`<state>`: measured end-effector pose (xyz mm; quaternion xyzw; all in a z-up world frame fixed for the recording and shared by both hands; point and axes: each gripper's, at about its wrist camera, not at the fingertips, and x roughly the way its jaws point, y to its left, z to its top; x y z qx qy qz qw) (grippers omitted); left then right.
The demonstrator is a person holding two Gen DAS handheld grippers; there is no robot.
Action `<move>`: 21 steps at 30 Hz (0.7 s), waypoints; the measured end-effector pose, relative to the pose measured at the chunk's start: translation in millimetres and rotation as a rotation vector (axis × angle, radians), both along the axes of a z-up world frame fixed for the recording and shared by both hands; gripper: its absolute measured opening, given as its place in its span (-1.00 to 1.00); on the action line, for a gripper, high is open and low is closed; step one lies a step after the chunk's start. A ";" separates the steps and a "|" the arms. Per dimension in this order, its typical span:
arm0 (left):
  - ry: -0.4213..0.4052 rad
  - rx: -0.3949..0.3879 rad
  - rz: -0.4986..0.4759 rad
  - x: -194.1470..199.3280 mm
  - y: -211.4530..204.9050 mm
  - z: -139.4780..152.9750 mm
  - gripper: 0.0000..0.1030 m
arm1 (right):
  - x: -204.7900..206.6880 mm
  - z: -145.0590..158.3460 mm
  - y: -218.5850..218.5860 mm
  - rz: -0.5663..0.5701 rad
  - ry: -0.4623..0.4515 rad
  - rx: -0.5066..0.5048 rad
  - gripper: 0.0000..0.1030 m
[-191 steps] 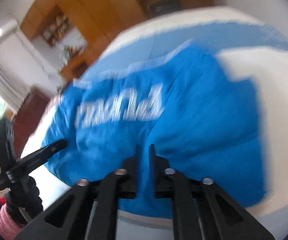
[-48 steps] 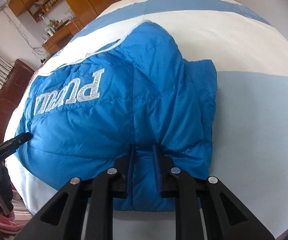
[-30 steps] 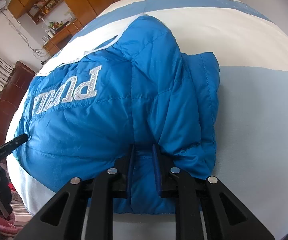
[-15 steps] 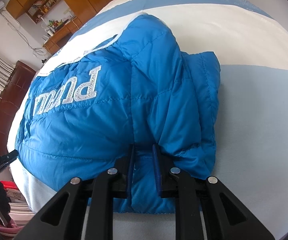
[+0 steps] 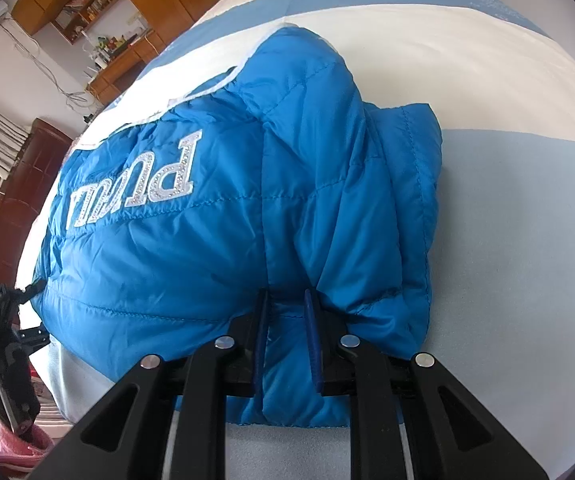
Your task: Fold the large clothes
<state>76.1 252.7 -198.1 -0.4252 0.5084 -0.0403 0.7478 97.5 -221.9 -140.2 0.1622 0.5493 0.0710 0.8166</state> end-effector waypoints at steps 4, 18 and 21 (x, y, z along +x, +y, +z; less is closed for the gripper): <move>-0.014 -0.010 -0.011 11.9 -1.7 4.3 -0.06 | 0.1 -0.2 0.6 0.001 -0.001 -0.001 -0.67; -0.073 0.081 -0.038 14.8 -18.0 1.3 -0.43 | -2.7 -2.0 3.4 0.007 -0.019 -0.009 -0.67; -0.076 0.082 -0.043 18.8 -20.2 -1.6 -0.41 | -5.1 -3.2 2.7 0.005 -0.032 -0.001 -0.67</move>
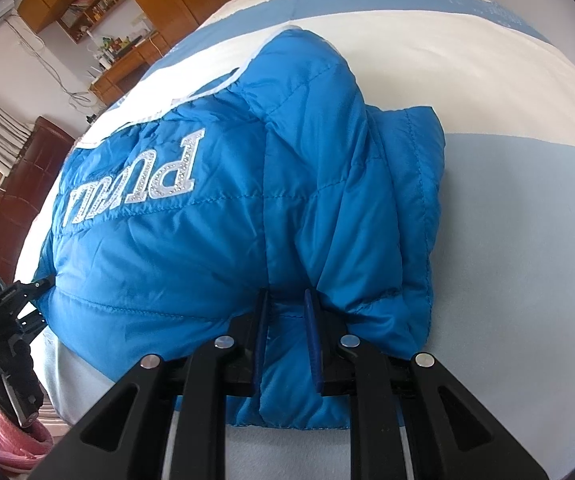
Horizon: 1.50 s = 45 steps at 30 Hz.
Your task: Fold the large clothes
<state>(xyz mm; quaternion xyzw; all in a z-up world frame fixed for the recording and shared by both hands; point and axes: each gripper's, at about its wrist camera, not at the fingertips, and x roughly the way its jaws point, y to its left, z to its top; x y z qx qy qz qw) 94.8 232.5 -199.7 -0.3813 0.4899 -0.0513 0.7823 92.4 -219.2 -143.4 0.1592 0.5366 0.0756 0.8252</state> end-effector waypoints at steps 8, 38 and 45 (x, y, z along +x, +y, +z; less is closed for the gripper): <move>-0.002 0.029 0.011 -0.7 -4.8 11.4 -0.44 | -4.6 0.1 -6.7 0.010 -0.008 0.037 -0.65; -0.376 0.332 -0.629 40.2 -311.1 170.2 -0.53 | -51.2 104.7 -84.1 -0.138 -0.084 -0.015 -0.12; -0.271 0.365 -0.749 56.4 -351.5 108.4 -0.44 | -46.8 89.4 -89.7 -0.140 -0.040 -0.004 -0.12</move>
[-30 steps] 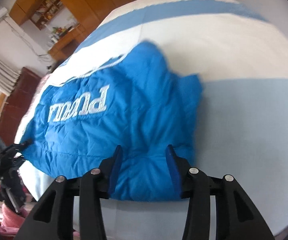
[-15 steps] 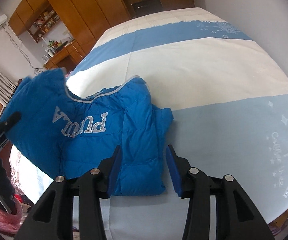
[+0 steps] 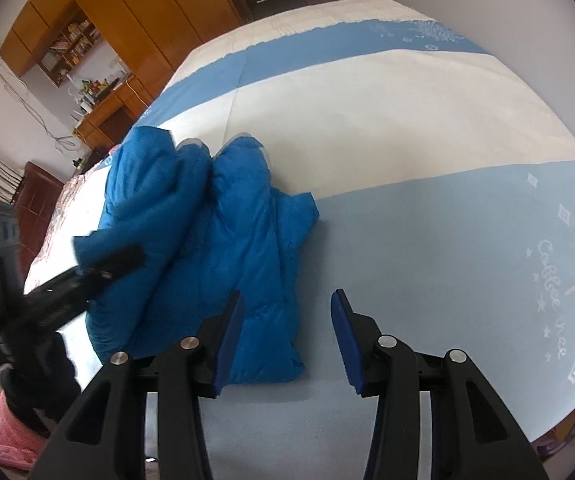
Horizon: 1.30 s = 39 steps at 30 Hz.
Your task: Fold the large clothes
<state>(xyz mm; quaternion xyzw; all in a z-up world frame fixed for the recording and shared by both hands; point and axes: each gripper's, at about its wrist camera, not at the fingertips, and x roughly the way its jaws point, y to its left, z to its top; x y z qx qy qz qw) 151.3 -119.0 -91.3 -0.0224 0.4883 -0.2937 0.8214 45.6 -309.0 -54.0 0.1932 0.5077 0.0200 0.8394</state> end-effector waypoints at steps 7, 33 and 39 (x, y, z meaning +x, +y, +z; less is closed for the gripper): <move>0.076 0.000 -0.027 24.1 -6.5 -37.4 -0.32 | 0.8 -8.8 -4.1 -0.008 0.024 0.021 -0.12; 0.111 -0.082 0.182 16.8 114.0 30.6 0.10 | 70.8 29.0 32.9 0.196 -0.003 0.221 0.42; 0.107 0.110 0.356 48.1 128.4 12.3 0.02 | 109.3 16.8 63.9 0.248 0.123 0.198 0.54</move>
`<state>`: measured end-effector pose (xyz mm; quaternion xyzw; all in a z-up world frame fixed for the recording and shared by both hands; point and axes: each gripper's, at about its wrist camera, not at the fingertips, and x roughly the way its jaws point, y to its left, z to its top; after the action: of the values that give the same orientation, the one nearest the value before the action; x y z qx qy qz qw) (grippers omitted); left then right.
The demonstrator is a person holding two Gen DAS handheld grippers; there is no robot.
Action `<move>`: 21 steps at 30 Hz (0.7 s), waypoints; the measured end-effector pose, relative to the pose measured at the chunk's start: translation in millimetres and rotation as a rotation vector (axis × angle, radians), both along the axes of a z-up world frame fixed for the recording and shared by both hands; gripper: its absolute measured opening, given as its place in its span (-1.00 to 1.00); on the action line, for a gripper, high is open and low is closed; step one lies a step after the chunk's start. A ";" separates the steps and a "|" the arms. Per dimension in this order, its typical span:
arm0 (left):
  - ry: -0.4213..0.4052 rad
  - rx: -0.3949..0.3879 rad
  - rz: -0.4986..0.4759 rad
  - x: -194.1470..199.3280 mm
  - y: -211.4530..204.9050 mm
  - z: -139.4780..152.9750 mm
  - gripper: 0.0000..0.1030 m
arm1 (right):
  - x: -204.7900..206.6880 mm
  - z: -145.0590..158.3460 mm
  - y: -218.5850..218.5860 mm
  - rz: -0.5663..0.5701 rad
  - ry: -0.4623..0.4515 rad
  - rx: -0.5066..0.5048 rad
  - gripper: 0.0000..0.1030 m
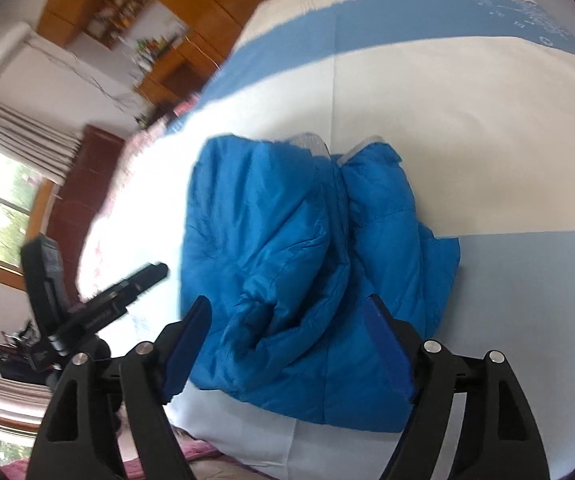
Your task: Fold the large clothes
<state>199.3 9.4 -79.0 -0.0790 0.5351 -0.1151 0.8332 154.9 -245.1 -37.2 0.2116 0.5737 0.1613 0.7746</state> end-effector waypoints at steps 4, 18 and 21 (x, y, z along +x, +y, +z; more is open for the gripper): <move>-0.012 0.052 0.006 3.0 -5.0 -2.6 0.02 | 15.6 -16.8 14.6 0.026 0.080 -0.028 0.56; -0.023 0.120 0.016 12.1 11.0 -6.1 0.03 | 55.0 -66.2 47.6 0.095 0.193 0.023 0.25; -0.017 0.119 0.022 13.7 13.9 -8.4 0.03 | 60.3 -63.7 48.8 0.097 0.184 0.049 -0.07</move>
<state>213.0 23.3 -87.4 -0.0344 0.5331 -0.0745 0.8421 215.3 -196.3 -101.0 0.2162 0.6478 0.1925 0.7047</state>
